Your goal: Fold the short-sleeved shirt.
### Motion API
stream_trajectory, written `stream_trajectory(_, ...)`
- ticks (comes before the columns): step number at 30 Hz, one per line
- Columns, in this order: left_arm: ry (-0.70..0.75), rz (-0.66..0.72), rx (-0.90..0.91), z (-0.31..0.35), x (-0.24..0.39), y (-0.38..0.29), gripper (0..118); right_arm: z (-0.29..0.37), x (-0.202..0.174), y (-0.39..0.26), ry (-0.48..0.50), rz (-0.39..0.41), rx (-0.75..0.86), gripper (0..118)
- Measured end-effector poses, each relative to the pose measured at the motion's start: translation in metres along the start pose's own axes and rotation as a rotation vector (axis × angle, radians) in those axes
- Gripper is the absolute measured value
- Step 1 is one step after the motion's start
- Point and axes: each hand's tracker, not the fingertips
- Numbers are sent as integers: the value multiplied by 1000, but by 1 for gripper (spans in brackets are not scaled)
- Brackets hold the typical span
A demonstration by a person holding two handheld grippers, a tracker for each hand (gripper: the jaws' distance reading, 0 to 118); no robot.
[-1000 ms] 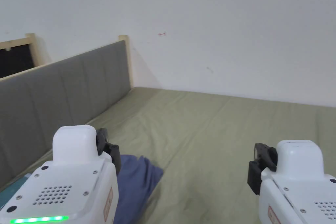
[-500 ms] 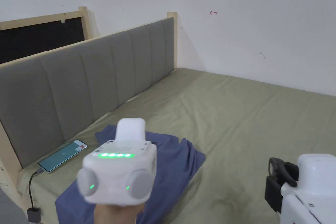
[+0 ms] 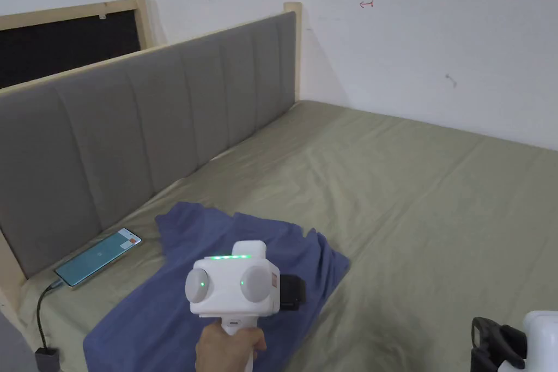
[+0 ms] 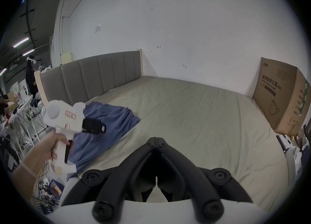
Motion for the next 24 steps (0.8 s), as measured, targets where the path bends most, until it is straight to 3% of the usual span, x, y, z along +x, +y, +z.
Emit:
stream_trajectory(4,-55,-14,-10,-19,11,22,114,-4,-3,-6,-10,39,-31,0)
stream_trajectory(6,-59,-28,-99,-49,17,27,111,-5,-3,-9,-13,52,-53,0)
stream_trajectory(8,-18,-59,-168,-78,21,12,91,-5,0,-10,3,41,-87,0)
stream_trajectory(9,48,-97,-209,-91,25,-2,91,-5,3,-11,22,19,-94,0)
stream_trajectory(10,96,-167,-113,-87,28,-11,83,-5,6,-11,26,7,-98,0)
stream_trajectory(11,95,-152,-60,-74,34,-12,67,-5,9,-11,24,0,-102,0)
stream_trajectory(12,77,-128,-89,-68,34,-5,45,-6,12,-12,20,-7,-104,0)
stream_trajectory(16,139,-5,-107,-72,17,7,4,-9,22,-14,-2,-46,-119,0)
stream_trajectory(18,18,26,-139,-55,11,11,4,-6,27,-16,5,-75,-118,0)
stream_trajectory(23,-44,174,-178,-34,4,26,4,-2,44,-14,-36,-94,-108,0)
stream_trajectory(24,-49,142,-164,-25,6,29,4,1,49,-12,-40,-105,-98,0)
